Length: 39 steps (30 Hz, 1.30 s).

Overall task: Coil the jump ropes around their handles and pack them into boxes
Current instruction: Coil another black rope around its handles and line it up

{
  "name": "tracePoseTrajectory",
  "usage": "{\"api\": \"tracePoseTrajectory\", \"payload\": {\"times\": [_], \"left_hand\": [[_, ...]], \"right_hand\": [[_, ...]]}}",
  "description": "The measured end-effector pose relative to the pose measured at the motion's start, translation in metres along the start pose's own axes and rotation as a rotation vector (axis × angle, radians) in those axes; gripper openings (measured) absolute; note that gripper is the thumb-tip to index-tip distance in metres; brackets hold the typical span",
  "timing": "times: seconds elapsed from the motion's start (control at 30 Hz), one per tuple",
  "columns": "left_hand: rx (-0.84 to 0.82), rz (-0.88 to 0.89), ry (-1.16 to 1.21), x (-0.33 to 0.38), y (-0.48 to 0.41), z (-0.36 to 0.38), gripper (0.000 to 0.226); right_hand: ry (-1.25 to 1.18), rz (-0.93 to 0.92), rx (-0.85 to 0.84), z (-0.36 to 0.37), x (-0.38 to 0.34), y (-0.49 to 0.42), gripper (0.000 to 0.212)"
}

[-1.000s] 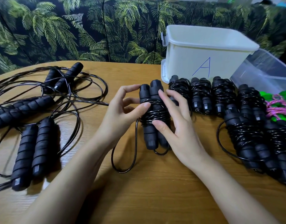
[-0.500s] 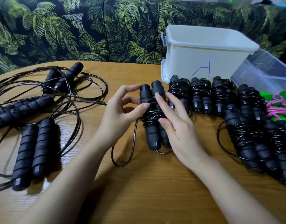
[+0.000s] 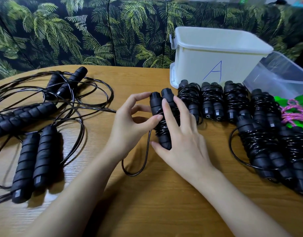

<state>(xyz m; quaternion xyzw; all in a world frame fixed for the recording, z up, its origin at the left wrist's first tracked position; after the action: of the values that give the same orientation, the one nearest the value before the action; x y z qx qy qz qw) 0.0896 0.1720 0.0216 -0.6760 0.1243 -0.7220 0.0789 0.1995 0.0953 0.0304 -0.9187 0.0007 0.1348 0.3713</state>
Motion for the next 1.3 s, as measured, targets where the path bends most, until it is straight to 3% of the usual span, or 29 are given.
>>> {"api": "tracePoseTrajectory", "payload": {"times": [0.13, 0.27, 0.37, 0.47, 0.53, 0.7, 0.9, 1.07, 1.17, 1.3], "left_hand": [[-0.132, -0.004, 0.002, -0.001, 0.004, 0.012, 0.069], [-0.197, 0.030, -0.040, 0.000, 0.004, 0.015, 0.066], [-0.206, 0.018, -0.006, 0.001, 0.002, 0.013, 0.064], [-0.179, 0.010, 0.053, 0.006, 0.001, 0.012, 0.060], [-0.151, 0.029, 0.054, 0.009, 0.001, 0.010, 0.060], [-0.139, 0.055, 0.041, 0.012, 0.001, 0.009, 0.062], [-0.209, 0.004, 0.053, 0.005, 0.004, 0.015, 0.071], [-0.252, -0.036, -0.051, -0.010, 0.004, 0.015, 0.068], [-0.289, 0.150, -0.337, -0.006, 0.011, 0.023, 0.066], [-0.132, 0.740, -0.899, 0.021, 0.017, 0.025, 0.056]], "right_hand": [[0.053, 0.040, 0.001, 0.000, 0.010, -0.001, 0.112], [0.028, -0.005, 0.077, -0.007, 0.010, -0.002, 0.090], [-0.137, 0.052, 0.095, -0.007, 0.016, 0.000, 0.083], [-0.436, 0.180, -0.003, 0.002, 0.020, 0.002, 0.080], [-0.509, 0.194, -0.044, 0.005, 0.018, 0.002, 0.081], [-0.287, 0.103, -0.055, -0.001, 0.012, 0.001, 0.086], [-0.341, 0.120, -0.010, -0.001, 0.018, 0.002, 0.077], [-0.167, 0.150, 0.028, -0.008, 0.036, -0.006, 0.080], [-0.087, 0.150, 0.029, -0.009, 0.040, -0.007, 0.081], [-0.097, 0.186, -0.015, -0.008, 0.044, -0.007, 0.079]]}}
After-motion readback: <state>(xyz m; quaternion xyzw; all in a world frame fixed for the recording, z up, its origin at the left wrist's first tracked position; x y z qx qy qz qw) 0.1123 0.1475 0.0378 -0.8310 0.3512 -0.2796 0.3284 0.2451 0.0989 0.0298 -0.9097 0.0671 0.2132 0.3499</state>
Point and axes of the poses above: each hand's wrist, its own y-axis away from the middle knuckle, its own z-axis out of the palm, x = y × z, the point moved 10 cm from there along -y, towards the middle knuckle, and after that the axes turned 15 degrees about x, right-handed, at the moved point
